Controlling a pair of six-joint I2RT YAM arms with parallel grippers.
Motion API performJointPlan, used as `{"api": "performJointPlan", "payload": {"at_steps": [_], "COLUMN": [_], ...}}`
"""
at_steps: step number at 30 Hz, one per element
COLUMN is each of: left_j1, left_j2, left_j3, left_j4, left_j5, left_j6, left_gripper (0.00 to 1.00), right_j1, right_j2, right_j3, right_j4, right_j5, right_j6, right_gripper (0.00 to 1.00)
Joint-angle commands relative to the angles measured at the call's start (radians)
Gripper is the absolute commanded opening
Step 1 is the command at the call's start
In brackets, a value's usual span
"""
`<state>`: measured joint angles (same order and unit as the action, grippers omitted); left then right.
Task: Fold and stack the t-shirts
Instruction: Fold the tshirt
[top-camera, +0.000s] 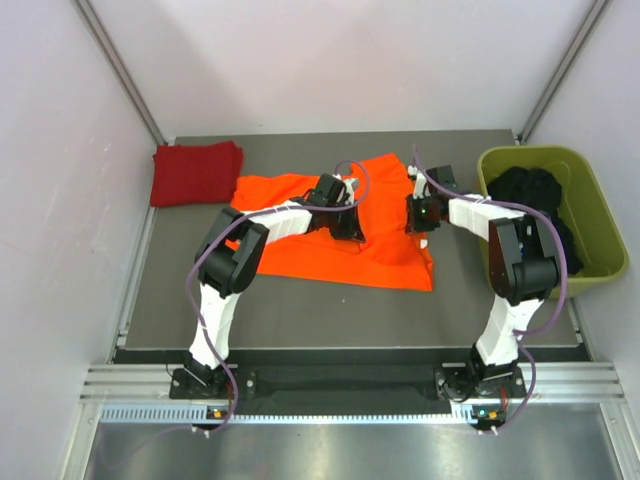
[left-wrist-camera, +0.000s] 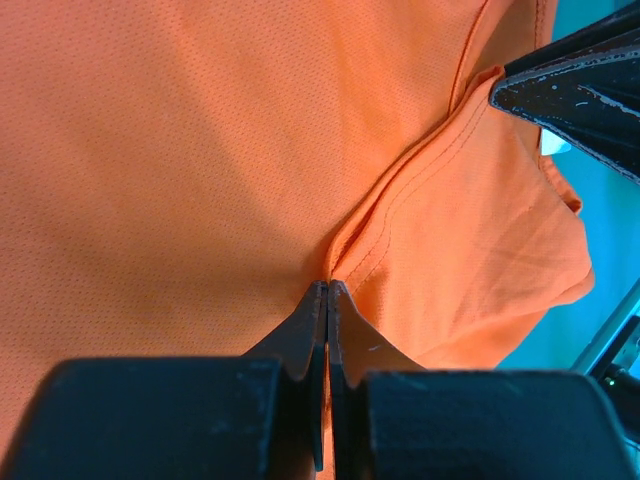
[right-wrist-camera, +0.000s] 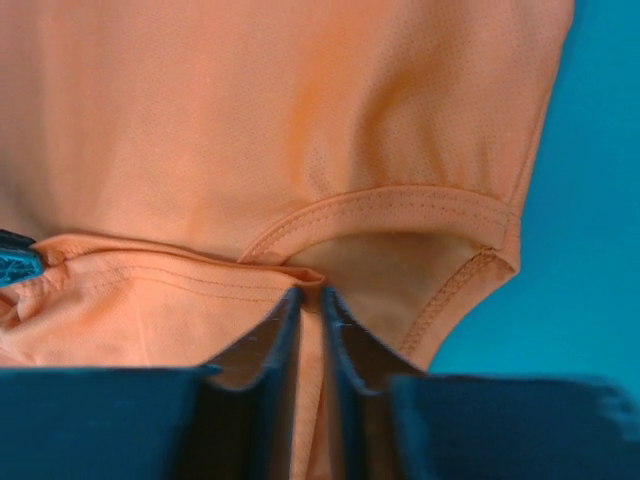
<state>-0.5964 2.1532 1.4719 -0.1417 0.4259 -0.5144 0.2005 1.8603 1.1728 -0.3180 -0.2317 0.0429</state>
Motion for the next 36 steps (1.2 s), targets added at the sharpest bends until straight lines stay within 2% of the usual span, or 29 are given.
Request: {"api": "performJointPlan", "payload": {"at_steps": [1,2,3,14,32,35,36], "left_j1": [-0.003,-0.003,-0.003,-0.003,-0.002,-0.002,-0.002], "left_j2": [-0.024,-0.036,-0.041,-0.108,-0.055,-0.038,-0.035], "left_j3": [0.021,0.016,0.011,-0.036,0.018,0.045,0.056], "left_j4": [0.045,0.056,0.06,0.094,0.085,0.051,0.03], "left_j5": [-0.016,-0.022,-0.029,-0.174,-0.308,-0.322,-0.325], "left_j6": [-0.024,-0.035,-0.041,-0.121,-0.131,-0.128,-0.128], "left_gripper": [0.0,0.0,0.0,0.0,0.0,0.01,0.05], "right_j1": [-0.001,-0.001,0.0,-0.001,-0.001,-0.001,0.0], "right_j2": [-0.016,-0.024,-0.038,-0.124,-0.012,0.008,0.013], "right_j3": [0.018,0.018,0.018,-0.013,0.079,0.096,0.123], "right_j4": [0.069,0.071,0.074,0.152,0.192,0.16,0.111], "right_j5": [-0.012,-0.012,-0.014,-0.001,-0.021,0.02,0.028], "right_j6": [-0.012,-0.014,-0.012,0.014,-0.011,-0.002,0.006], "right_gripper": [0.1,0.02,0.0,0.0,0.0,0.04,0.06]}}
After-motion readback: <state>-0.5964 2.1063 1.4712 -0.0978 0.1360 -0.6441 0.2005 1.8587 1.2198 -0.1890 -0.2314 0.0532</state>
